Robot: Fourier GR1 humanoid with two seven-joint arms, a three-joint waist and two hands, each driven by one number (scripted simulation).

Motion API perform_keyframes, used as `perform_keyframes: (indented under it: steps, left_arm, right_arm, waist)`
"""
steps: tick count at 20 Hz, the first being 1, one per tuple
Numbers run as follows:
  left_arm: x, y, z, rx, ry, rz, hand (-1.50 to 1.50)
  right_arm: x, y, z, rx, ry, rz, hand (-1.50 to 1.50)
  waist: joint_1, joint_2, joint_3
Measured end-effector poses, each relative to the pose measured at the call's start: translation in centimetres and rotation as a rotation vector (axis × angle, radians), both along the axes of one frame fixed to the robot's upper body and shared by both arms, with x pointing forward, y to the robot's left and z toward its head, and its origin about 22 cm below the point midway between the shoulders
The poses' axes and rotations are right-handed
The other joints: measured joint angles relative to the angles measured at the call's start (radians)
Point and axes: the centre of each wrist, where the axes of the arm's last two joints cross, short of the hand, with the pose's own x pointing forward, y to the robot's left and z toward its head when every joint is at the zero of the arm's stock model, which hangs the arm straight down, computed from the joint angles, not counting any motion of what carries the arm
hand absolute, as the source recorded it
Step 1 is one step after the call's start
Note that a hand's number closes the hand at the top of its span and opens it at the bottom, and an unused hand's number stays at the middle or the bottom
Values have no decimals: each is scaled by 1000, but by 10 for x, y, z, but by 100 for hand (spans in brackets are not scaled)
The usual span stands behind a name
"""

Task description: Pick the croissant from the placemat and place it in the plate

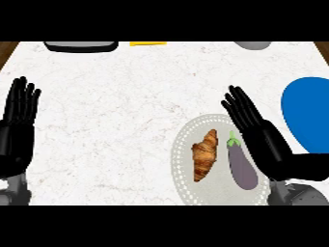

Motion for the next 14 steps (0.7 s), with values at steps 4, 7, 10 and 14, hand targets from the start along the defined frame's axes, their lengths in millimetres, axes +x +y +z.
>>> perform_keyframes:
  steps: [4,7,10,14]
  left_arm:
    - [3,-3,-4,46,55,-20,0]
    - [3,-1,-10,92,123,-38,0]
    - [4,-3,-15,112,176,-64,0]
    - [10,-9,-18,130,246,-97,0]
  right_arm:
    - [17,14,13,13,6,-249,-150]
    - [26,6,8,-91,7,-444,150]
    - [29,-19,-13,-394,29,-558,-150]
    - [24,19,-46,-418,126,-772,-150]
  waist:
    - [-3,18,8]
    - [-10,32,-2]
    - [-15,44,-10]
    - [-11,41,3]
